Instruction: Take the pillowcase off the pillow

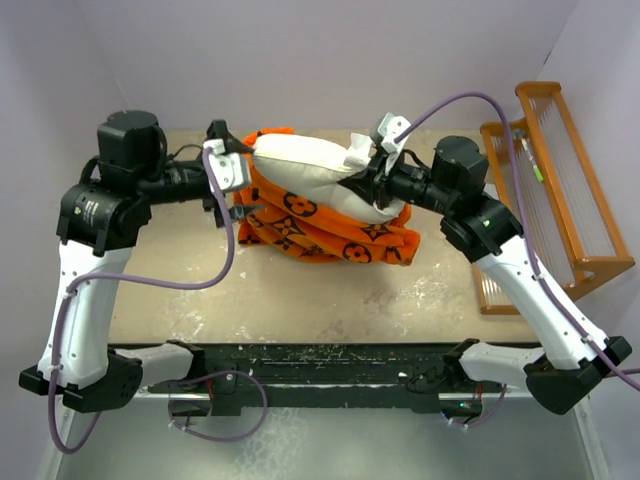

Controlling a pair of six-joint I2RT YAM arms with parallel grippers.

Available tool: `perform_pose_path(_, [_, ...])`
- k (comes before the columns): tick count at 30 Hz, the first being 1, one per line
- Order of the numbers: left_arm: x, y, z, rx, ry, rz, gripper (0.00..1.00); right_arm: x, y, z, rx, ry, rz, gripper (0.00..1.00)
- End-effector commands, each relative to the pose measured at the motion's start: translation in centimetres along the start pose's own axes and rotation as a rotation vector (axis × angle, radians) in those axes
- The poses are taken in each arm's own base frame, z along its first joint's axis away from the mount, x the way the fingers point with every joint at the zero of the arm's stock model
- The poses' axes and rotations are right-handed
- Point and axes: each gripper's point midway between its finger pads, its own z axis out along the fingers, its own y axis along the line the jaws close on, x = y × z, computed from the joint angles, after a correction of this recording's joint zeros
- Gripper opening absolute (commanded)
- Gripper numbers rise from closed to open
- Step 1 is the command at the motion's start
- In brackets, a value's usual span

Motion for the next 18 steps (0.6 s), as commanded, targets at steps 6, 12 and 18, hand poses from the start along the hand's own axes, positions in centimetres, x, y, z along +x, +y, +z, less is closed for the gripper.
perform_pose_path(6, [11.6, -1.4, 0.1, 0.013, 0.259, -0.082, 0.98, -10.1, -1.5, -3.9, -0.013, -0.329, 0.017, 0.0])
perform_pose_path(12, [14.8, 2.3, -0.6, -0.059, 0.196, -0.143, 0.95, -9.9, -0.1, -4.1, -0.083, -0.325, 0.012, 0.0])
perform_pose_path(18, [14.3, 1.4, 0.8, 0.007, 0.089, -0.16, 0.89, -9.9, 0.1, -4.1, -0.105, -0.318, 0.013, 0.0])
